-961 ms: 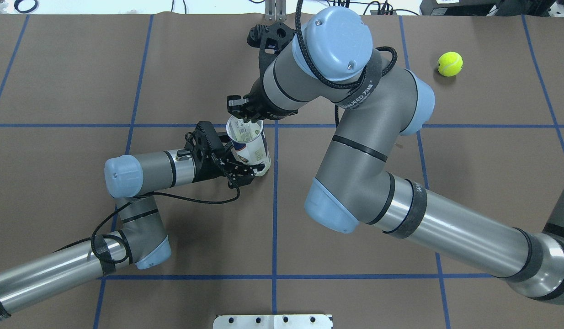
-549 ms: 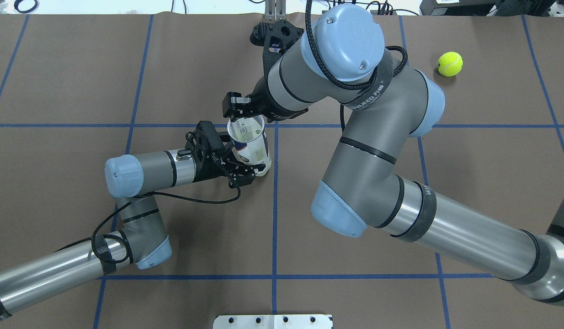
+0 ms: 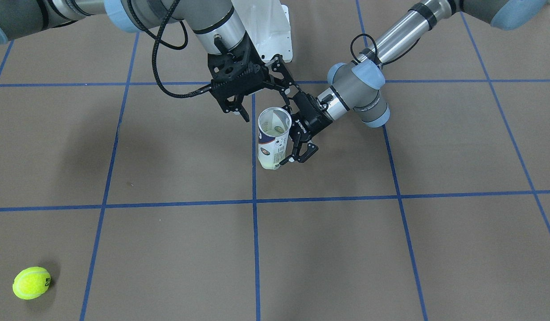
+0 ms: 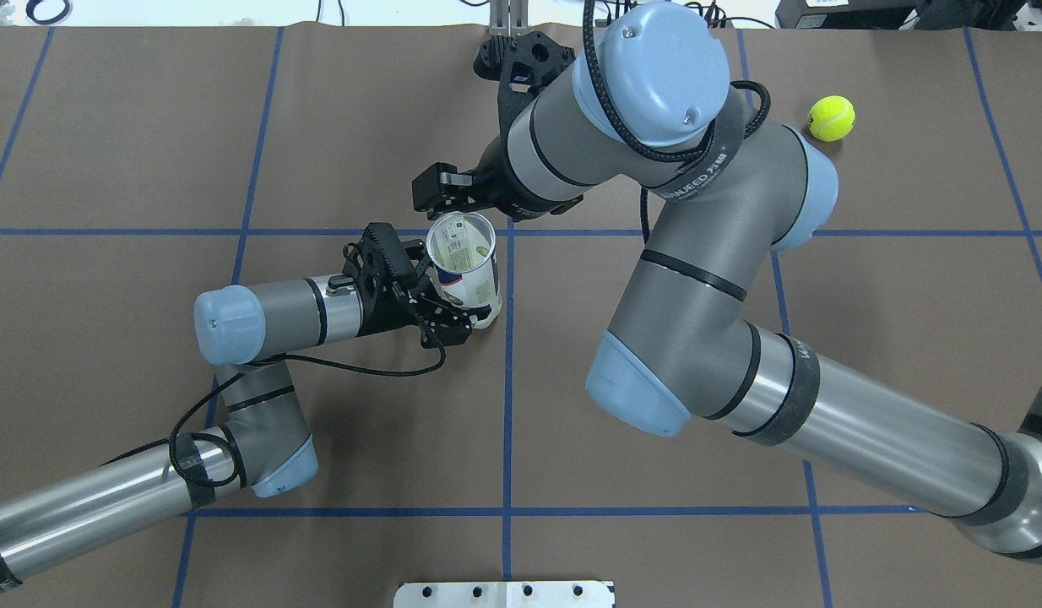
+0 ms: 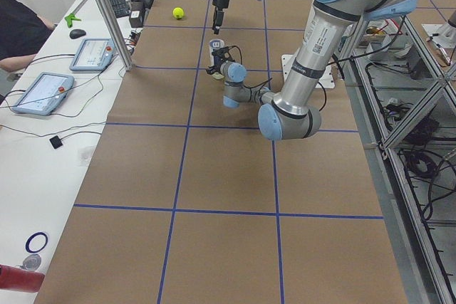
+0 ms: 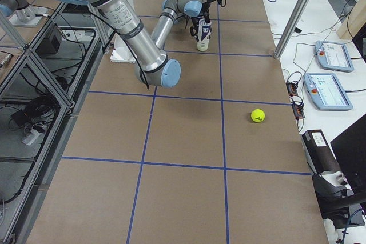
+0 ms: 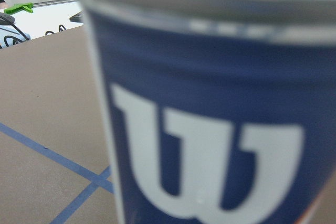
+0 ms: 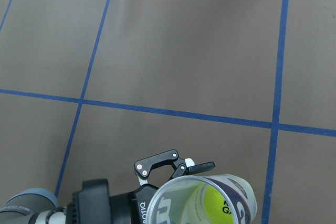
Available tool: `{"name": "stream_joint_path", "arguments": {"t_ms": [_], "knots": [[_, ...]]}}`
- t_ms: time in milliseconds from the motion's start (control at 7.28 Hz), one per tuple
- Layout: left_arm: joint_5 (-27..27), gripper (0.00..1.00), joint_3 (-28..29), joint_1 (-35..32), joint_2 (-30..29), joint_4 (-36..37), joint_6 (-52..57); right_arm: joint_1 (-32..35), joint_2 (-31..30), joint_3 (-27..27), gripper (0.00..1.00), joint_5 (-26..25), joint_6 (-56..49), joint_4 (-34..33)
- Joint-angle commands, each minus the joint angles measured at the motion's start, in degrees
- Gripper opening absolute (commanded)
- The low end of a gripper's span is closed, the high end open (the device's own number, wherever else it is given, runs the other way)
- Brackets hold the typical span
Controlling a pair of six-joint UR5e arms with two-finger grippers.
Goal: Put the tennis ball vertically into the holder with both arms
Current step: 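Move the right gripper back to the second yellow tennis ball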
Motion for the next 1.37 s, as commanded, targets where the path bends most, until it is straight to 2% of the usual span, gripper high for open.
{"name": "stream_joint_path", "arguments": {"t_ms": [0,275,412,687,824,1236], "knots": [[-0.1,0.99,0.1,0.0,0.0,0.0,-0.1,2.2,-2.6,3.5,0.99,2.7,-0.1,-2.3],[-0.1,0.99,0.0,0.0,0.0,0.0,-0.1,9.2,-5.5,4.7,0.99,8.8,-1.0,-4.3],[0.0,0.99,0.0,0.0,0.0,0.0,-0.1,12.4,-9.0,5.2,0.99,10.6,-2.1,-4.8],[-0.1,0.99,0.0,0.0,0.1,0.0,0.0,18.3,-15.2,3.7,0.99,10.5,-8.2,-5.1],[-0.1,0.99,0.0,-0.2,0.1,0.0,-0.1,20.1,-16.5,0.6,0.99,9.7,-13.1,-5.0],[-0.1,0.99,0.0,-0.2,0.1,0.0,-0.1,28.2,-16.4,-14.2,0.99,9.0,-27.7,-3.8]]}}
